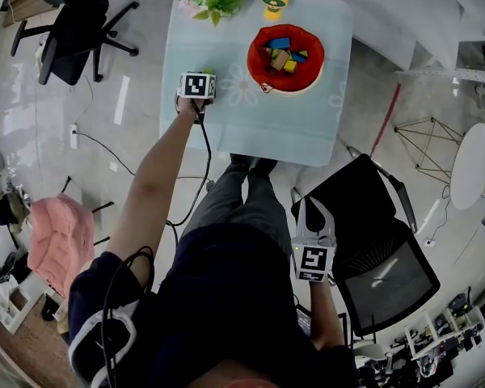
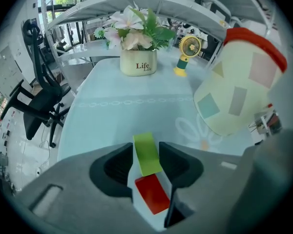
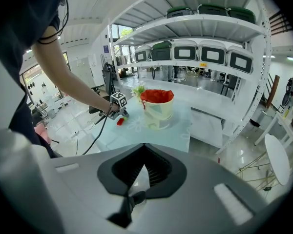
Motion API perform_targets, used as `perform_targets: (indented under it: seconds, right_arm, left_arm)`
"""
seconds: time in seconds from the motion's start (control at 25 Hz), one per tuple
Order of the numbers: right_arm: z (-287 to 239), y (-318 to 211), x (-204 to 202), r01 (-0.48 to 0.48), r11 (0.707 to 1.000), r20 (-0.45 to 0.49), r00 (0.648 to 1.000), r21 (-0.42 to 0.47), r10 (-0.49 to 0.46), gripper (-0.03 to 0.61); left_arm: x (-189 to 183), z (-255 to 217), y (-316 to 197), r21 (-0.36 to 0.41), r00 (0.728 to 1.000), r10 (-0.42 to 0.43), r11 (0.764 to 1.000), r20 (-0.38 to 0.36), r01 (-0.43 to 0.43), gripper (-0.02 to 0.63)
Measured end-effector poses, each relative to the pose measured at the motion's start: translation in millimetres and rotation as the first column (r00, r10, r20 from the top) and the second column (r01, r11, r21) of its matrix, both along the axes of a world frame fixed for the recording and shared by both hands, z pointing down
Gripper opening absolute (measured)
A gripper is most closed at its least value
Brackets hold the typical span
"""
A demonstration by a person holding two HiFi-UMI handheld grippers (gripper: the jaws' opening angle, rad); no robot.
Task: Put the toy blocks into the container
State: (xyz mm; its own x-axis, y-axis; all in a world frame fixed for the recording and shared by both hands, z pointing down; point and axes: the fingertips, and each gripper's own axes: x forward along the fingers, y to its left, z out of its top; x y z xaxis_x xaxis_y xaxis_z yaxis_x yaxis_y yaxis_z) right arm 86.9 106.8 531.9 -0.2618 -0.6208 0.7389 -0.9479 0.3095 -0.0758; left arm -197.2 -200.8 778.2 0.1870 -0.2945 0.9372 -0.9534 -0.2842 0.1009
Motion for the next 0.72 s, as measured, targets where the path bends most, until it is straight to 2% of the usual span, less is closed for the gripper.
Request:
perform_targets:
  seconds: [0.48,0.72]
  right_arm:
    - [-5.0,-5.3,-0.7,-0.002,1.0,0.011,1.0,0.024,0.002,0.0]
    - [-4.2,-14.1,-4.1,0.006,0.999,0.021,1.0,0.049,-0.007,0.0]
  left_arm:
    - [-1.2,3.9,-2.5,0.006,0.999,-0.051,0.999,-0.012,0.051,0.141]
    - [0.9,-7.2,-6.3,0.036,0.999,-0.037,0.999,-0.006,0.037,0.137]
